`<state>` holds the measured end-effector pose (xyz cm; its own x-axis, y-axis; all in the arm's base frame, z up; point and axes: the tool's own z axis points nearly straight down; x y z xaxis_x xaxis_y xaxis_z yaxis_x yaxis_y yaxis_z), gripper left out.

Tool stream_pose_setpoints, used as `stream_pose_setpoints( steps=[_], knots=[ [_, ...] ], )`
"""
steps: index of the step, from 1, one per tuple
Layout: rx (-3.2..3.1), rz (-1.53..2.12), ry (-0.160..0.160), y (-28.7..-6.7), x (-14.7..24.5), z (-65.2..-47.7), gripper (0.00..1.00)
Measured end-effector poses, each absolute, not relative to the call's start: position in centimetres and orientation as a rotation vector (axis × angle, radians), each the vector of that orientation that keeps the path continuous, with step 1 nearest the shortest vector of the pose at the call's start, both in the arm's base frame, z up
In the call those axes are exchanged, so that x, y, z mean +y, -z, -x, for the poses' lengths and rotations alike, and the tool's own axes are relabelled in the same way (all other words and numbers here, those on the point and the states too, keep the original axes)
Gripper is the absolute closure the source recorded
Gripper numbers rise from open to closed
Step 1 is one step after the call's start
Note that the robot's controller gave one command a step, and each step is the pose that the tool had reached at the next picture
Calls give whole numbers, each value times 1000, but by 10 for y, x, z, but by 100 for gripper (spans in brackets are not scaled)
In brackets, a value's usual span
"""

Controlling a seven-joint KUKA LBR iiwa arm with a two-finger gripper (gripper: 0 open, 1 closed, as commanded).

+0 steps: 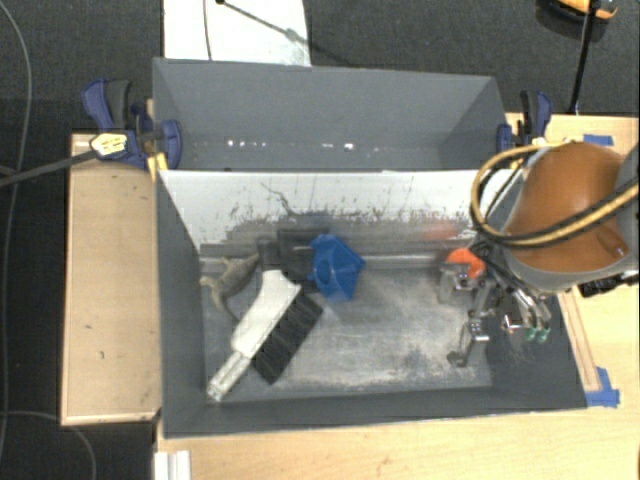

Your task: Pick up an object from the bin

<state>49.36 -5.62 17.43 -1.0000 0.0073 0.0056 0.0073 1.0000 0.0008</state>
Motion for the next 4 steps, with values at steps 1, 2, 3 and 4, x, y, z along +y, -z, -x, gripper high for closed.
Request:
stream_pose_setpoints(
  steps=[1, 2, 3, 4],
  knots=[
    [-3144, 8, 0, -179, -56, -495, 0],
    [-3145, -99, -1, -134, -31, -513, 0],
    [-3127, -376, 0, -89, -35, -552, 0],
    [-3123, -386, -3, -74, 6, -538, 0]
  ],
)
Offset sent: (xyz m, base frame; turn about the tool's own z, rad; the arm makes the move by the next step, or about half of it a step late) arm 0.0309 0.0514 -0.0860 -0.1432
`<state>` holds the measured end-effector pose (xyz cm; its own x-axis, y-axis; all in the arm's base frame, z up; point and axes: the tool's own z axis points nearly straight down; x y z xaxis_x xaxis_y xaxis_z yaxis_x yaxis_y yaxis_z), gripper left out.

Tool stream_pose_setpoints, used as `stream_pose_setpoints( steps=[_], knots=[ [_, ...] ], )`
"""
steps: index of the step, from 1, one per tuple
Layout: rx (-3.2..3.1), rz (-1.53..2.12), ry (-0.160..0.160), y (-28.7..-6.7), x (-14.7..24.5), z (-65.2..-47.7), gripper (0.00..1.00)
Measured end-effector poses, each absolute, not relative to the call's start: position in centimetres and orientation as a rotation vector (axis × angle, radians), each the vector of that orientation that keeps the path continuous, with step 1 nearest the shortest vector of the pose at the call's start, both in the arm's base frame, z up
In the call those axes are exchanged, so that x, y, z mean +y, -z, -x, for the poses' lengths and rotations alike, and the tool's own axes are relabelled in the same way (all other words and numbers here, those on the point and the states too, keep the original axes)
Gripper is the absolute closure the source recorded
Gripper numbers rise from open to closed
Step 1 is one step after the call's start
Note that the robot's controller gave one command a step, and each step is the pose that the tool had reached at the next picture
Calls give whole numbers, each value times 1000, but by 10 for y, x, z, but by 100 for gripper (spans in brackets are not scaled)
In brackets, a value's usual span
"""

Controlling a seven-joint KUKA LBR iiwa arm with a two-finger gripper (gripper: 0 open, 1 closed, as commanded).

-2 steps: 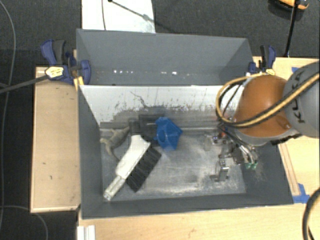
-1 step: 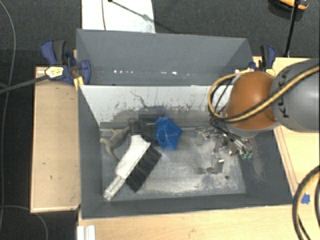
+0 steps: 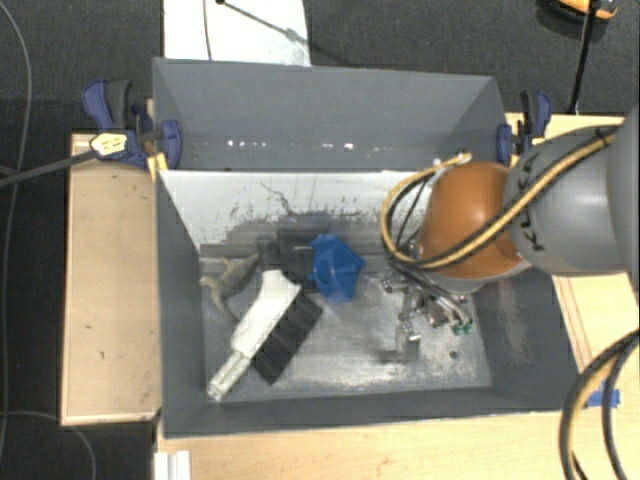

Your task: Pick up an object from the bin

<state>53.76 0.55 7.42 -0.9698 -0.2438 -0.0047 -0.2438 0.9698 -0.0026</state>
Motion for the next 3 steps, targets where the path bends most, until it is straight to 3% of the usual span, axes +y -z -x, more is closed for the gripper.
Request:
stream_pose_setpoints(
  steps=[1, 2, 3],
  knots=[
    [3135, 216, -7, -120, 4, -539, 0],
    [3124, -184, 3, -157, 14, -538, 0],
    [3119, -306, -5, -135, 35, -551, 0]
  ],
)
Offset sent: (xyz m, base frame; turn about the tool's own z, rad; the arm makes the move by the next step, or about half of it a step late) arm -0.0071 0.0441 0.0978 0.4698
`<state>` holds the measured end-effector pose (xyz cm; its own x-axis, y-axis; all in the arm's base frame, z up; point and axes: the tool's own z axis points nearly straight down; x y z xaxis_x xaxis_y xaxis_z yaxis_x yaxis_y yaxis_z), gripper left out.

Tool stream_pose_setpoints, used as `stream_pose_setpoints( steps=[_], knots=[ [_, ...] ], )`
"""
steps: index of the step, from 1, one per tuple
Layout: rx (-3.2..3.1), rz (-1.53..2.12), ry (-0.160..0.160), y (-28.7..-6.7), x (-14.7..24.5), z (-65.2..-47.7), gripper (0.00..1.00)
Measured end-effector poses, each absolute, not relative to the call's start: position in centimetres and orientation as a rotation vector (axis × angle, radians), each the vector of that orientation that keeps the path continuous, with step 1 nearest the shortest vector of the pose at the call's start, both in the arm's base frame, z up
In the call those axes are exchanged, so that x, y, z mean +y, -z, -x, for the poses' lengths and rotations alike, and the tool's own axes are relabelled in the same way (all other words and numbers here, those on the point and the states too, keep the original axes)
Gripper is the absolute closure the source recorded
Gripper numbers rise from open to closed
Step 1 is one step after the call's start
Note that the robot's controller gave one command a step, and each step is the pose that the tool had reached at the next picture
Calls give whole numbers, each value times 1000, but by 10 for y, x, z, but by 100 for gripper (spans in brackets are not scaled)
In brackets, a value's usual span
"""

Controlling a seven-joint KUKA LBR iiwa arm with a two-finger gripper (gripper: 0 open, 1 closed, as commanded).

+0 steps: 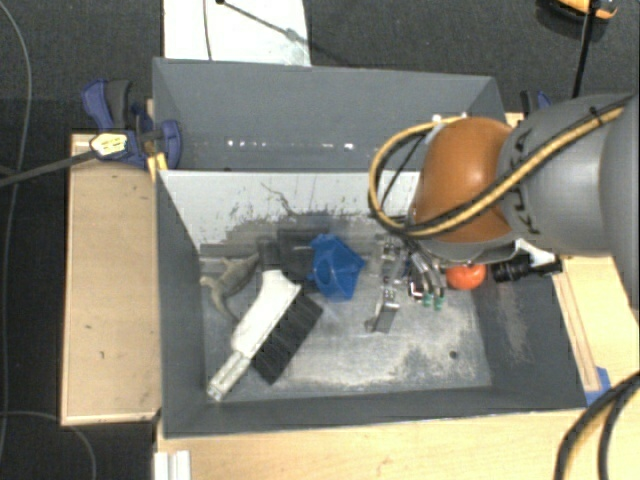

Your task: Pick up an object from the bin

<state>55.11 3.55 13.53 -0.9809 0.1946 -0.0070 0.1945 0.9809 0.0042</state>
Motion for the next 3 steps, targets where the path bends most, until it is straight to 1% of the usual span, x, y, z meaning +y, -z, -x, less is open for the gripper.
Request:
stream_pose_setpoints(
  steps=[1, 2, 3],
  knots=[
    [3125, 111, 4, -93, 51, -560, 0],
    [3122, 70, 8, -88, 55, -562, 0],
    [3125, 167, 2, -97, 48, -557, 0]
  ],
)
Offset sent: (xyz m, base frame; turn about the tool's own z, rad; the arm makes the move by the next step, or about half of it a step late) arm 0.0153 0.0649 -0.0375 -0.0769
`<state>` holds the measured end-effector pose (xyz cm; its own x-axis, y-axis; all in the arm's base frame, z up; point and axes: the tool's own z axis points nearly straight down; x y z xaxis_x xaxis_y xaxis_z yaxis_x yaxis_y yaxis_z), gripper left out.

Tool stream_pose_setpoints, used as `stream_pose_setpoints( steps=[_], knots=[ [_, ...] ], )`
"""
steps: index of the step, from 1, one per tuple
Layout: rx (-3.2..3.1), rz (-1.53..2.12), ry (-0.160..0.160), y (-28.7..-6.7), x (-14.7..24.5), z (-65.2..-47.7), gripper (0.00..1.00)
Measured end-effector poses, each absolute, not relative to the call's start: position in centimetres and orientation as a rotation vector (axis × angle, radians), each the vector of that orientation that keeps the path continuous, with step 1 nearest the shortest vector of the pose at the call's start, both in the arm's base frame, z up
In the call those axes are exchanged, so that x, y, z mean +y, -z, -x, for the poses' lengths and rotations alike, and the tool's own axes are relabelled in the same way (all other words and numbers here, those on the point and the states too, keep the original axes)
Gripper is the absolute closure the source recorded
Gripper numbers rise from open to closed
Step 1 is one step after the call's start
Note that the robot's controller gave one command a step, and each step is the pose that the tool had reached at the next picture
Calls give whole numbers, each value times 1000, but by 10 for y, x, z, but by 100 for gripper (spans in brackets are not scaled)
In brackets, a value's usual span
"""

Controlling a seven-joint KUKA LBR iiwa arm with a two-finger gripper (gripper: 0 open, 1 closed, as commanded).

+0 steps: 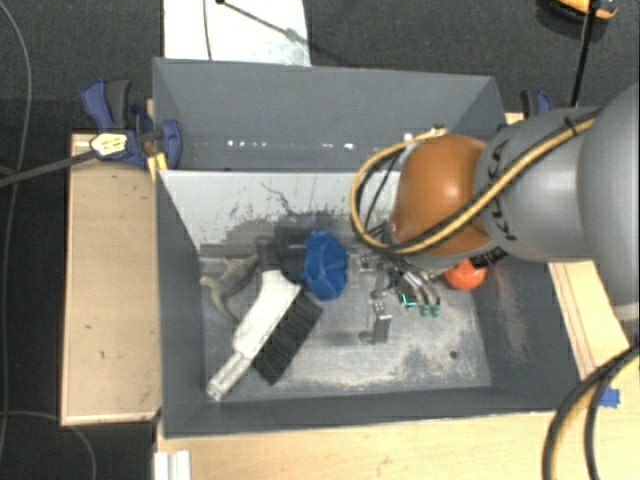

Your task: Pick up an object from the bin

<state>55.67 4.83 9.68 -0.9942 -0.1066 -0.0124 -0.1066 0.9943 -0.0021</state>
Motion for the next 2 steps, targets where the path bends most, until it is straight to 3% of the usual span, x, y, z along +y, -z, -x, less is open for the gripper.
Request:
stream_pose_setpoints(
  steps=[1, 2],
  knots=[
    [3112, 190, 15, -90, 87, -561, 0],
    [3146, 104, 32, -92, 127, -580, 0]
  ],
)
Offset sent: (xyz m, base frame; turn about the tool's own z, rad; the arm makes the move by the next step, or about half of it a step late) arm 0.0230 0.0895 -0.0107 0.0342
